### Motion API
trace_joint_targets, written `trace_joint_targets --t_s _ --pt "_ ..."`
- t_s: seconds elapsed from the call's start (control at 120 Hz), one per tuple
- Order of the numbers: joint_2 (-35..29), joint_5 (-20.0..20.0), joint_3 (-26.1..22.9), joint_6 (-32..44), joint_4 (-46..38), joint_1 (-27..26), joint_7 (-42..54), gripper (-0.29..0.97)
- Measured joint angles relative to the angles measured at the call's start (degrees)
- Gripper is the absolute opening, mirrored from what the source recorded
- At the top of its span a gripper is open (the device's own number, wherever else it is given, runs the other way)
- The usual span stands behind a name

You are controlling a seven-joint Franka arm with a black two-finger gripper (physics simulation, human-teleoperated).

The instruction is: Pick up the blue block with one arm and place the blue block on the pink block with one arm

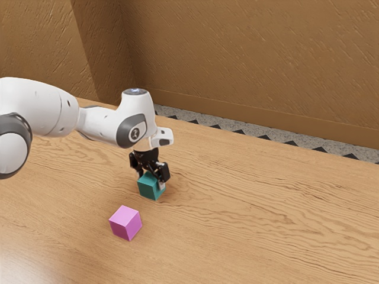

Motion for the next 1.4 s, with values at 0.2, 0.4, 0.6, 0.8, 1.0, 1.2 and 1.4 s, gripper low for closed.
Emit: trace_joint_targets --t_s 0.2,0.4,0.6,0.8,1.0,1.2,1.4 --pt "0.09 -0.07 -0.04 0.09 0.00 0.00 0.11 0.47" --pt "-0.11 0.09 -0.10 0.14 -0.06 0.00 0.03 0.42" --pt "-1.18 0.25 -0.29 0.13 -0.17 -0.06 -0.18 0.36" --pt "-13.01 0.37 -0.31 0.14 -8.85 -0.18 -0.61 0.33" --pt "-25.14 0.44 -0.33 0.25 -20.18 -0.63 -1.06 0.33" --pt "-29.86 0.06 -0.52 0.56 -26.95 -1.21 -1.47 0.33" --pt "-31.49 -0.26 -0.44 0.98 -30.04 -2.30 -1.80 0.33"
